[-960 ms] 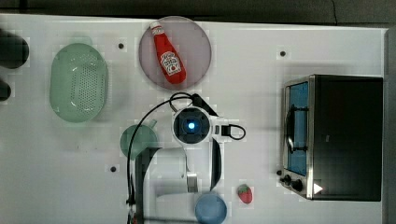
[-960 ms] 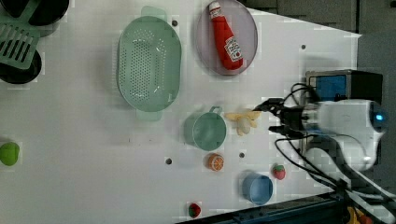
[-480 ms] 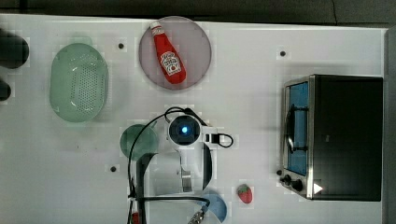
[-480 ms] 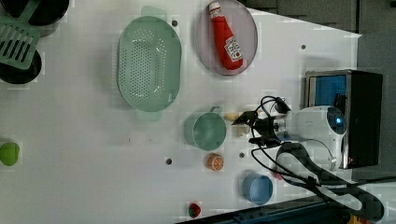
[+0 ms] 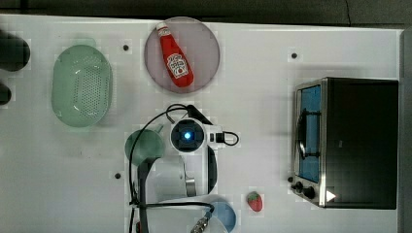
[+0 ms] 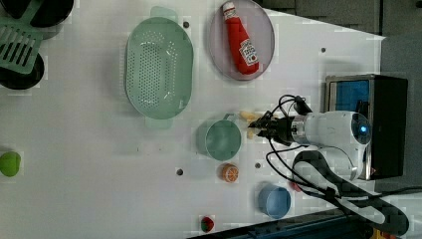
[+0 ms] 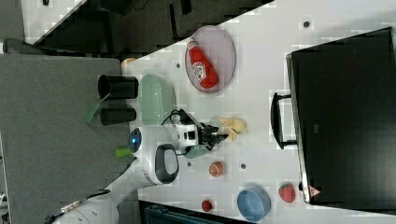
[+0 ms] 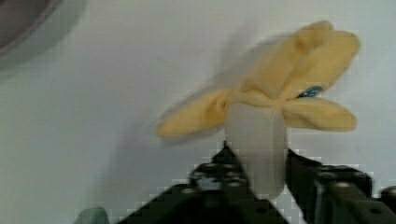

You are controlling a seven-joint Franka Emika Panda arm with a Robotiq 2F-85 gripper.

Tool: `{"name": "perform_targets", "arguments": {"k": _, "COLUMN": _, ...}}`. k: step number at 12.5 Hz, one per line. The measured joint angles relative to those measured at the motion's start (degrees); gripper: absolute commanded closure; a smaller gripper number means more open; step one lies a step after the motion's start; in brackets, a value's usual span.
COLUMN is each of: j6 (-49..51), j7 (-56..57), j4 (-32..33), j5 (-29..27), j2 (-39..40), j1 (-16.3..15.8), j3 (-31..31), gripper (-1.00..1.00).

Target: Pick banana from table and place on oven.

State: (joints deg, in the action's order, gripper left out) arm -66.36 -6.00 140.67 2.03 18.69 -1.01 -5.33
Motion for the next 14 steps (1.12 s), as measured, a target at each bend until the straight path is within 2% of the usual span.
{"name": "perform_targets", "arguments": {"k": 4, "j6": 0.34, "j7": 0.00, "j4": 0.45, "j5": -0.76, "j2": -1.05, "j1": -0.32, "j3": 0.93, "gripper": 0.51}}
{"name": "perform_targets", "arguments": {"k": 7, "j6": 4.81, "j7": -0.01, "j4": 0.78, "j5": -0.01, "j2": -6.70, "j1": -0.64, "j3": 1.02, "gripper": 0.51}}
{"name": "perform_targets", "arguments": {"k": 9, "j6": 11.95, "j7": -0.01, "j4": -0.56, "j5": -0.68, "j2": -15.67, "j1": 0.21, "j3": 0.70, "gripper": 0.51}}
{"name": "perform_targets", "arguments": {"k": 12, "j6": 29.71, "j7": -0.01, "j4": -7.27, "j5": -1.73, "j2": -28.55, "j1": 0.37, "j3": 1.98, "gripper": 0.51}}
{"name": "perform_targets", "arguments": {"k": 14, "j6": 42.57, "j7": 0.00, "j4": -15.89, "j5": -1.32, "j2": -33.21, "j1": 0.10, "j3": 3.80, "gripper": 0.51}}
